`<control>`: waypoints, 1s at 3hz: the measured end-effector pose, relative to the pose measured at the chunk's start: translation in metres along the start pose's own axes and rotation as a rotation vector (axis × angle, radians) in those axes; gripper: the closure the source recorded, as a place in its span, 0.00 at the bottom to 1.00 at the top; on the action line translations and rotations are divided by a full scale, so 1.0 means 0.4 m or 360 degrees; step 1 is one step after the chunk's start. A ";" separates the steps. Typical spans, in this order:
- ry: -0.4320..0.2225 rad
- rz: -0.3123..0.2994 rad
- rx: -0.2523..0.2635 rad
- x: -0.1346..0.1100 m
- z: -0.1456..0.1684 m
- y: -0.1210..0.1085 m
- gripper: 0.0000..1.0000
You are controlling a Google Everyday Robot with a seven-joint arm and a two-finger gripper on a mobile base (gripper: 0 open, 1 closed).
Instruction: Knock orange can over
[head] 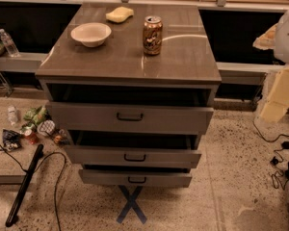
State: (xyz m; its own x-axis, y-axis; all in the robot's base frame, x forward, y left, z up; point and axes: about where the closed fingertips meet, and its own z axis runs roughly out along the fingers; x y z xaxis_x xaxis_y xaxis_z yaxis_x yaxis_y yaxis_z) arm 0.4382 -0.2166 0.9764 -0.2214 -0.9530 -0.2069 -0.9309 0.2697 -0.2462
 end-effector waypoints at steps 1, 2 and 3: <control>-0.0019 0.0012 0.0006 -0.005 0.003 -0.007 0.00; -0.0229 0.0138 0.0062 -0.056 0.036 -0.084 0.00; -0.0541 0.0371 0.0039 -0.104 0.140 -0.179 0.00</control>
Offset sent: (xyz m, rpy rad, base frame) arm 0.0976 0.0288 0.0003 0.3622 -0.1410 -0.1330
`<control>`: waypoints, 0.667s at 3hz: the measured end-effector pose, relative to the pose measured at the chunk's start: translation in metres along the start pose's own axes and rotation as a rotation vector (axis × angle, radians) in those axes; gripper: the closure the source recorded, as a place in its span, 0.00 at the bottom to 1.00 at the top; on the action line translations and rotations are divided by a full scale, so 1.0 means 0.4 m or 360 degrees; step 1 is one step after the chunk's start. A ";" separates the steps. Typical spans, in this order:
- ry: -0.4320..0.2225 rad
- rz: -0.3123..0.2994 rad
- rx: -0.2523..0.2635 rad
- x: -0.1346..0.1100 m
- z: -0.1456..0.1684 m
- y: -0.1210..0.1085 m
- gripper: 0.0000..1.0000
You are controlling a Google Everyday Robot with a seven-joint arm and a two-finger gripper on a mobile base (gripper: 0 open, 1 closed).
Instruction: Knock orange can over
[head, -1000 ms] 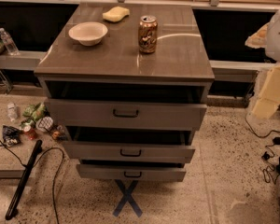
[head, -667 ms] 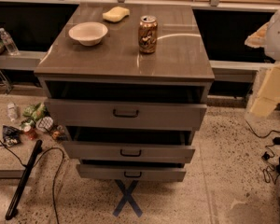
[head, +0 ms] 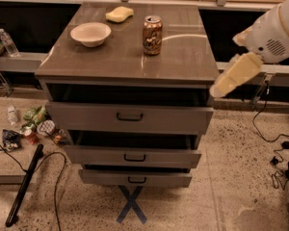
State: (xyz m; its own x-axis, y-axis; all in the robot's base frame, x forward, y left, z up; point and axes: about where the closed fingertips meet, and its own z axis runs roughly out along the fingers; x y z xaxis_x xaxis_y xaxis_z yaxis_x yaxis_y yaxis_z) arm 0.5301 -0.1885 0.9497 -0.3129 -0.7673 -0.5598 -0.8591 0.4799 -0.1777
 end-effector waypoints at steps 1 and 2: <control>-0.0375 0.0277 0.0013 -0.069 0.136 -0.104 0.00; -0.0388 0.0257 0.0074 -0.079 0.123 -0.122 0.00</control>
Offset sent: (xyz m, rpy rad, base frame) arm 0.0466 0.0164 -0.0160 0.1932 -0.0313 -0.0683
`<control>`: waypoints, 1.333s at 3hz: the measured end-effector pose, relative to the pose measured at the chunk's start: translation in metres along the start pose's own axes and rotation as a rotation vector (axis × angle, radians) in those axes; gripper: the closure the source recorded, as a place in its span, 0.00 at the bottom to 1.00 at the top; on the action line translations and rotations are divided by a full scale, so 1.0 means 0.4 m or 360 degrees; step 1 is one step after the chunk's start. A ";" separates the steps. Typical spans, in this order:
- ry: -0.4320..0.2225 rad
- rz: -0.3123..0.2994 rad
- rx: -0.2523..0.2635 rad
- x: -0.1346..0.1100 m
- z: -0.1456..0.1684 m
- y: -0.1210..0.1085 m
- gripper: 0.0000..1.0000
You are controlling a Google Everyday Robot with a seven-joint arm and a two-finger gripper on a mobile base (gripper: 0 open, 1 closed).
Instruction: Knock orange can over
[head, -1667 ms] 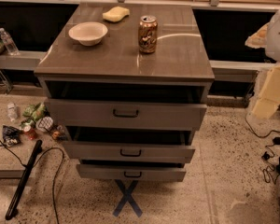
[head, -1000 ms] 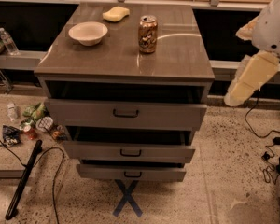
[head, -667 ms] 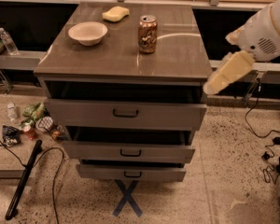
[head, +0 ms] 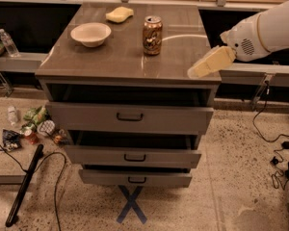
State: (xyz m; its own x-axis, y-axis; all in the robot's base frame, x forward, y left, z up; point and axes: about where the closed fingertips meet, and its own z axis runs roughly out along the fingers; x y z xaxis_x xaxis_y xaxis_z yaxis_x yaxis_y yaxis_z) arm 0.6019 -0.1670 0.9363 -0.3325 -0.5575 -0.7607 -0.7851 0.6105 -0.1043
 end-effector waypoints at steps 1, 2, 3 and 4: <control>0.0011 -0.0001 -0.0015 0.003 0.001 0.007 0.00; -0.0100 0.0031 0.0005 -0.023 0.080 -0.056 0.00; -0.0237 0.0096 0.0044 -0.046 0.177 -0.145 0.00; -0.0364 0.0146 0.0022 -0.075 0.244 -0.201 0.00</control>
Offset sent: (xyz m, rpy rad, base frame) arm 0.0763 0.0173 -0.0169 0.1228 -0.0759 -0.0177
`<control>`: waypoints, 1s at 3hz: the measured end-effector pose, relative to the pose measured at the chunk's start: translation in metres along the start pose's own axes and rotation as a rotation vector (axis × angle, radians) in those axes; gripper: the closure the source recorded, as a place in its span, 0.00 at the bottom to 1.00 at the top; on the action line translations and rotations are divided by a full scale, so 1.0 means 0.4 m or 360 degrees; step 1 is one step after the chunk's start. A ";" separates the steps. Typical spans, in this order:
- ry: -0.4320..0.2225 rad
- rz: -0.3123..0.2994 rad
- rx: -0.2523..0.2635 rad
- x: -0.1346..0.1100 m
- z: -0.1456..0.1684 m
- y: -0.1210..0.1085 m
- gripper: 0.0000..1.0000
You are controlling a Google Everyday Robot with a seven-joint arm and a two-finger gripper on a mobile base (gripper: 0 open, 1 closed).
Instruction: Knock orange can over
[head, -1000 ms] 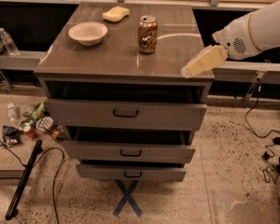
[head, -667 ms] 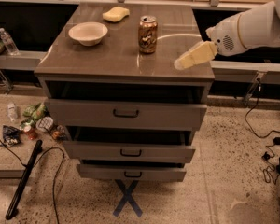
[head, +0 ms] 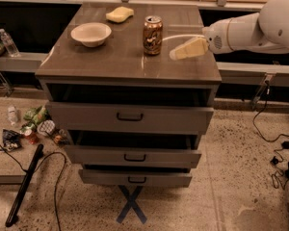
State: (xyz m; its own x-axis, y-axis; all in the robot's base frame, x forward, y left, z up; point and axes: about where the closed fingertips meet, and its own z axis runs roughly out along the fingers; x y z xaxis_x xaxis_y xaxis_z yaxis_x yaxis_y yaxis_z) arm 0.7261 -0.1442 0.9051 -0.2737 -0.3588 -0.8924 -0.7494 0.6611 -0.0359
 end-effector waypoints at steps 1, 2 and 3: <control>-0.0124 -0.0006 -0.0042 -0.033 0.094 -0.028 0.00; -0.0215 -0.0038 -0.0083 -0.078 0.187 -0.026 0.00; -0.0283 -0.0058 -0.0150 -0.124 0.293 0.022 0.04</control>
Offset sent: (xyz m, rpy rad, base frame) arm 0.0943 0.0885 -0.0016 0.1445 -0.1467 0.0973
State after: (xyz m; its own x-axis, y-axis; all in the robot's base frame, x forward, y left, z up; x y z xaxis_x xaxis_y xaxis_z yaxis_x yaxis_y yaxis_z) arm 0.8038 -0.0436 0.8962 -0.1411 -0.2537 -0.9569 -0.8122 0.5823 -0.0347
